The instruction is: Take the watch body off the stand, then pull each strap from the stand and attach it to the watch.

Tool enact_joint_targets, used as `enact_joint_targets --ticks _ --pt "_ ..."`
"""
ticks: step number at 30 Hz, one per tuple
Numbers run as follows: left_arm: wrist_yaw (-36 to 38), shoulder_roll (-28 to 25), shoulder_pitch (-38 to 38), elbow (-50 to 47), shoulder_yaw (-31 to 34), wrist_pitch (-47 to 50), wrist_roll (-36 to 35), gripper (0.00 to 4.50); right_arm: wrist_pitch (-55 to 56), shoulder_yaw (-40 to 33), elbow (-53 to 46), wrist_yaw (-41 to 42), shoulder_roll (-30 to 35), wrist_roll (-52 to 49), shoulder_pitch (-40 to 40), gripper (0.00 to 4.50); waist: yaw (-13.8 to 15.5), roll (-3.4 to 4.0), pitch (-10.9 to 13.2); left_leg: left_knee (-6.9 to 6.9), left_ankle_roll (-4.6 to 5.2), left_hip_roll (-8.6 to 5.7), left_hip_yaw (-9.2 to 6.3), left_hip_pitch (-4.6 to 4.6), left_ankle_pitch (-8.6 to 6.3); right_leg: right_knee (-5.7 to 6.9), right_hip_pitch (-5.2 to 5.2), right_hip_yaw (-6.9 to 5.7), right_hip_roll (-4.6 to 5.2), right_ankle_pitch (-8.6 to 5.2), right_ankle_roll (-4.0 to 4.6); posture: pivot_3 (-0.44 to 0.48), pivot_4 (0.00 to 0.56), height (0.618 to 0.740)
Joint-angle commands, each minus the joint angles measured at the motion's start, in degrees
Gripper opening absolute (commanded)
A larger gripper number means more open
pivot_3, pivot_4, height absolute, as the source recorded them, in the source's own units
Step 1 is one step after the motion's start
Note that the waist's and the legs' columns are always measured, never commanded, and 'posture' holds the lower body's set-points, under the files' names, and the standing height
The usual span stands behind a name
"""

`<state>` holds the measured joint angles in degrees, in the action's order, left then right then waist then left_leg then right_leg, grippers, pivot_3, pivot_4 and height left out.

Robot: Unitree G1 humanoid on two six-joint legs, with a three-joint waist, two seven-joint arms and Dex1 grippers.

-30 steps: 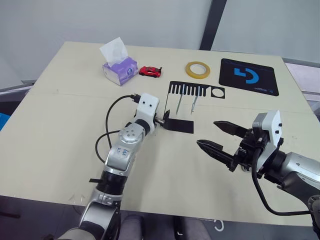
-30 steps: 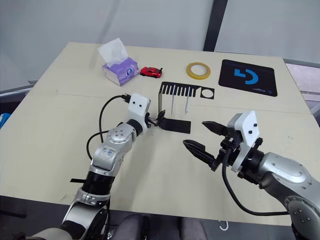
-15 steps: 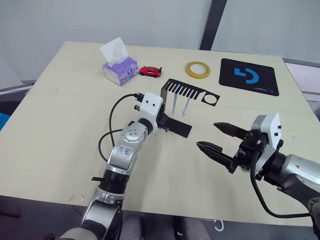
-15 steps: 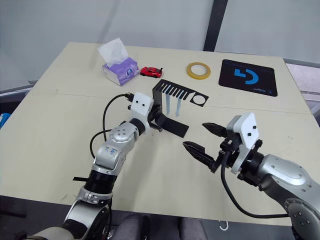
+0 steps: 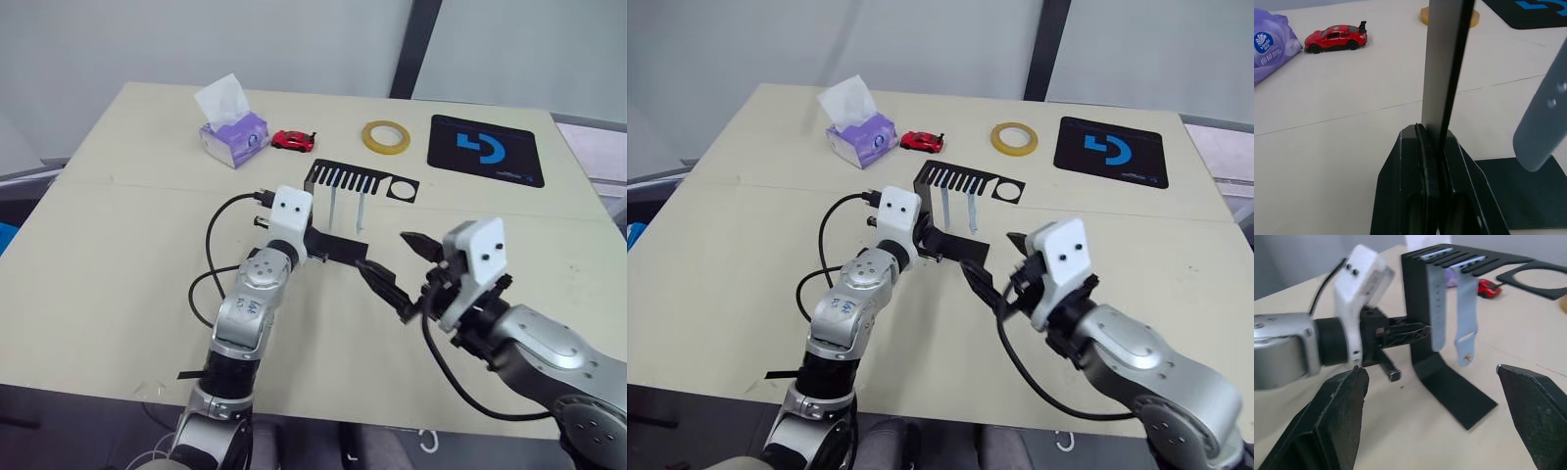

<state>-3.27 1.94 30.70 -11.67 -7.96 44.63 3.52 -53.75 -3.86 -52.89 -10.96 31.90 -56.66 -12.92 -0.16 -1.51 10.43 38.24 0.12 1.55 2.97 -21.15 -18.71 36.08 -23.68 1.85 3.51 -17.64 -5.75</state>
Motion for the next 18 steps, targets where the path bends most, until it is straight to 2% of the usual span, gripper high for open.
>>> enact_joint_targets --ticks 1,8,18 --pt "-2.2 1.1 0.3 -0.3 -0.3 -1.9 1.8 0.07 -4.0 2.6 -2.0 -10.6 -4.7 0.1 -4.6 4.5 0.0 0.0 0.0 0.0 0.0 0.0 0.0 -0.01 0.0 0.01 -0.01 0.0 0.0 0.0 0.0 0.0 0.15 0.738" --pt "-4.2 2.6 0.9 2.8 -0.4 -4.9 2.6 0.07 -9.5 7.0 2.2 -19.6 -13.6 5.7 -11.0 4.5 0.0 0.01 0.0 0.0 -0.13 -0.02 0.01 -0.06 0.1 0.01 -0.04 -0.01 0.03 0.0 0.0 0.0 0.15 0.738" --pt "-6.1 4.9 2.6 5.1 -0.7 -6.8 3.3 0.07 -10.5 10.8 8.6 -21.6 -22.5 18.3 -16.9 4.5 -0.1 0.02 0.0 -0.01 0.1 -0.03 0.01 -0.1 -0.01 0.01 -0.09 -0.05 0.03 0.0 0.0 0.0 0.15 0.738"
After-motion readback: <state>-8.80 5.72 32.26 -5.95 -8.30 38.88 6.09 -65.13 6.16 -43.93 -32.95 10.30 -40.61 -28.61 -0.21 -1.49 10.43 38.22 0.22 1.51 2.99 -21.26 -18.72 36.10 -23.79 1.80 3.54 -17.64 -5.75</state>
